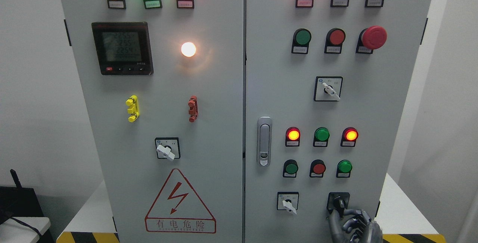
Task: Trip black knob to open circuit
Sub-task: 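Close the right hand fingers around the black rotary knob, then rotate the black knob with the right hand to the off position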
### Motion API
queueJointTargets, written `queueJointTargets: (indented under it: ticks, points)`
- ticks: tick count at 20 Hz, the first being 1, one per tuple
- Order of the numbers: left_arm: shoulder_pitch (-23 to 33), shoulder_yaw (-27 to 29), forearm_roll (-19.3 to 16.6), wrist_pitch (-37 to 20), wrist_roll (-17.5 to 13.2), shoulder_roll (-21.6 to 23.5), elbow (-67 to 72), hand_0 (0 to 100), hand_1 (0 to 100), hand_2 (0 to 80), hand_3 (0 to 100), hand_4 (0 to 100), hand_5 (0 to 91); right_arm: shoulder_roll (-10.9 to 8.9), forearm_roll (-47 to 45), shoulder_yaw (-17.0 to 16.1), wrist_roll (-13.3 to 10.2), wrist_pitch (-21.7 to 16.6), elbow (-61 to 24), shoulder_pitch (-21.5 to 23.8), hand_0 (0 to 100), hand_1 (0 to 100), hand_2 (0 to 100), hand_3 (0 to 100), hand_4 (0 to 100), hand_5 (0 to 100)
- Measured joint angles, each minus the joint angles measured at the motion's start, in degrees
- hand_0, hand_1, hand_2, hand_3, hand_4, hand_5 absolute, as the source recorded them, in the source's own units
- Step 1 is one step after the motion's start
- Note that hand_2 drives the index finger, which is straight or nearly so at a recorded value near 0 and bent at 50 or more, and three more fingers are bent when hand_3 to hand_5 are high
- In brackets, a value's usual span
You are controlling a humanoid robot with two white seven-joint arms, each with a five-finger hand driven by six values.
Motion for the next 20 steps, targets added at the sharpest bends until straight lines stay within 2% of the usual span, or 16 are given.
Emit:
queueJointTargets:
  ticks: [20]
  points:
    - [0.00,0.00,0.00,0.00,0.00,0.00,0.00,12,39,0.0,0,0,0.0,0.00,-5.92,0.30,0.87,0.11,-0.19,-0.69,55,74,62,93,92,97]
